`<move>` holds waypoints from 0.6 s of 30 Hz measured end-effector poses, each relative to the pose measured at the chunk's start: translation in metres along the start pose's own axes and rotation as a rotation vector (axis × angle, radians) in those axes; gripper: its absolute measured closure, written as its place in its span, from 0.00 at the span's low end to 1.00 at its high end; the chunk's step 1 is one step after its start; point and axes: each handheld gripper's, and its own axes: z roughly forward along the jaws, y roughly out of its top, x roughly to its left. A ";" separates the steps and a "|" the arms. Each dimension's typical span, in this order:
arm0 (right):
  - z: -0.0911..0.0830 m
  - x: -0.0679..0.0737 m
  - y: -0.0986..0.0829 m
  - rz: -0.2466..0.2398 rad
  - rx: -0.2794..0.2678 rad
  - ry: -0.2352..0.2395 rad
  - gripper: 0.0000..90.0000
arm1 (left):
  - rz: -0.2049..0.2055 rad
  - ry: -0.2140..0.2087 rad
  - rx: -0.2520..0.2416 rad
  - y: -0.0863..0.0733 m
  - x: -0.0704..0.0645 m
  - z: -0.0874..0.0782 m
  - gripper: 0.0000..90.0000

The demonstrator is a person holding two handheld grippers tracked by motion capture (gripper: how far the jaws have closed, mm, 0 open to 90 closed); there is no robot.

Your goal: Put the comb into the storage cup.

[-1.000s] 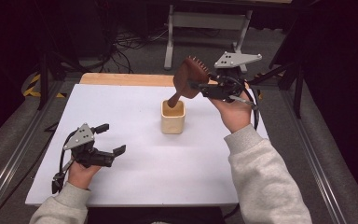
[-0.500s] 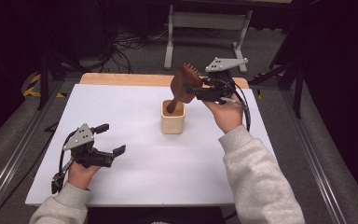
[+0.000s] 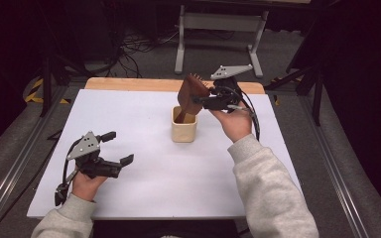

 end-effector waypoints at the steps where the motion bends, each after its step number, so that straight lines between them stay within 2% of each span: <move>1: 0.002 -0.001 -0.001 0.004 0.006 0.003 0.66 | -0.002 0.000 0.001 0.000 0.000 0.000 0.01; 18: 0.021 -0.005 -0.010 0.046 0.075 0.040 0.64 | 0.001 -0.014 0.002 0.000 -0.002 0.002 0.01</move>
